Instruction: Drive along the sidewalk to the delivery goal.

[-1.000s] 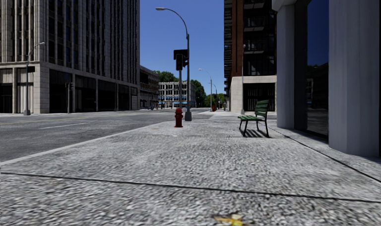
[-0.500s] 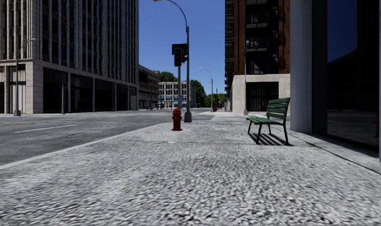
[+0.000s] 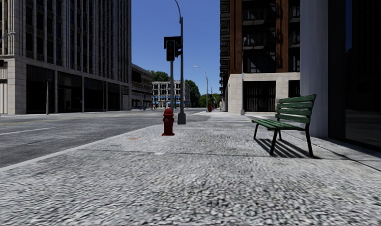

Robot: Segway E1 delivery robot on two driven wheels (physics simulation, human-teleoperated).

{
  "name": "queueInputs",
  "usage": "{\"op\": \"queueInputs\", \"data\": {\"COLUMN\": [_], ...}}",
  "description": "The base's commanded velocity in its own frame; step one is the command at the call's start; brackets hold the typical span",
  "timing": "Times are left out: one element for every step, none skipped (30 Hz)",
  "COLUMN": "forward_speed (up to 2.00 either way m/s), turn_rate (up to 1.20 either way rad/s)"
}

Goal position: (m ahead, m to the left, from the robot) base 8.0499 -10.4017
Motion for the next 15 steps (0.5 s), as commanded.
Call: {"op": "queueInputs", "data": {"forward_speed": [2.0,2.0,2.0,2.0,2.0,2.0,2.0,2.0,2.0,2.0,2.0,2.0,2.0,2.0,2.0], "turn_rate": [-0.21,0.0,0.0,0.0,0.0,0.0,0.0,0.0,0.0,0.0,0.0,0.0,0.0,-0.02,-0.02]}}
